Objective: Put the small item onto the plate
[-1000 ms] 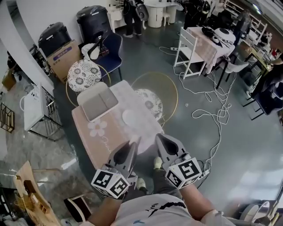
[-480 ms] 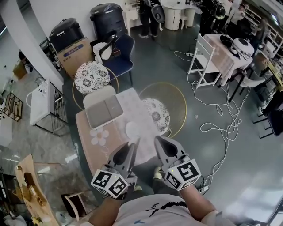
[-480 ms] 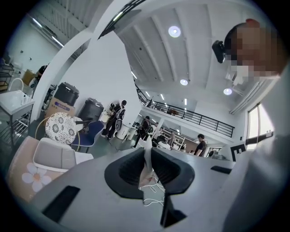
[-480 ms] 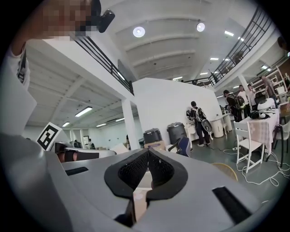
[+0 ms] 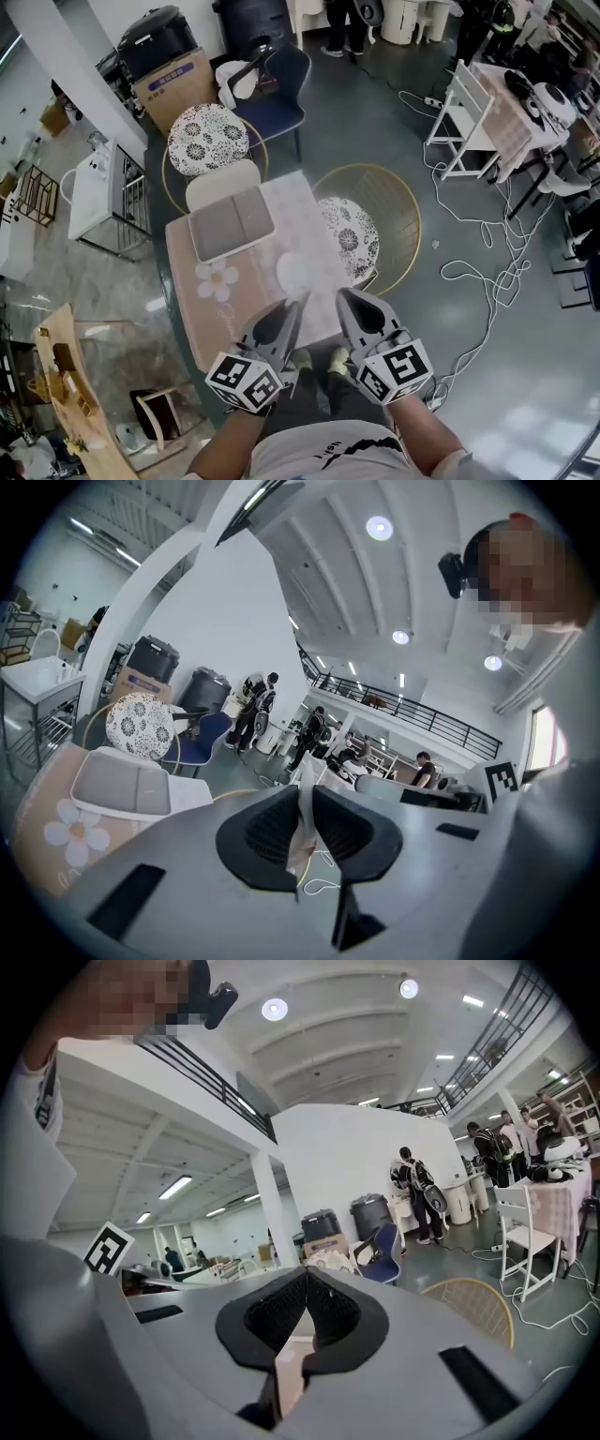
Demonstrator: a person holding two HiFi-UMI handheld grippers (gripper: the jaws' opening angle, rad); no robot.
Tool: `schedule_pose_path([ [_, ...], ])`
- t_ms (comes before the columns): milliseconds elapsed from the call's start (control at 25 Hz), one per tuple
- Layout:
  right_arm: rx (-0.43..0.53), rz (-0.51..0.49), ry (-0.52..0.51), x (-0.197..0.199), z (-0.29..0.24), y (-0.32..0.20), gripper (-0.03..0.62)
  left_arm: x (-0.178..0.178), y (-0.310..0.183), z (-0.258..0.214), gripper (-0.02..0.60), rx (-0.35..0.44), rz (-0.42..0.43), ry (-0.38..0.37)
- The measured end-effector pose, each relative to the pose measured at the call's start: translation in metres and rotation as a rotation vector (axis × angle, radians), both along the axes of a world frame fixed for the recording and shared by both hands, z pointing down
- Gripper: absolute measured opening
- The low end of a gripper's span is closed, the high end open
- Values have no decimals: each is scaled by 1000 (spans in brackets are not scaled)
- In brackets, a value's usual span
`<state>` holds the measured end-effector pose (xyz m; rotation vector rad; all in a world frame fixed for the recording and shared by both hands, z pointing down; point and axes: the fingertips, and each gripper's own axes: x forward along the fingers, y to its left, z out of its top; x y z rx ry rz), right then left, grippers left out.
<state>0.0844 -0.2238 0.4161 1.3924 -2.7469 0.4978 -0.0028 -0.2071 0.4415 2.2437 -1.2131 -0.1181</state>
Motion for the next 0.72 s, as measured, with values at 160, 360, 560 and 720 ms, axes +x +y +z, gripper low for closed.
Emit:
schedule_pose_path([
  [160, -18, 14, 20, -12, 27, -9, 14, -7, -13, 38, 54, -37, 30, -1],
  [360, -28, 36, 22, -22, 76, -24, 14, -8, -33, 100, 54, -73, 69, -13],
  [560, -57, 54, 28, -34, 131, -35, 14, -9, -45, 160, 54, -114, 83, -8],
  [720, -68, 59, 36, -38, 166, -44, 14, -6, -54, 201, 54, -145, 87, 8],
])
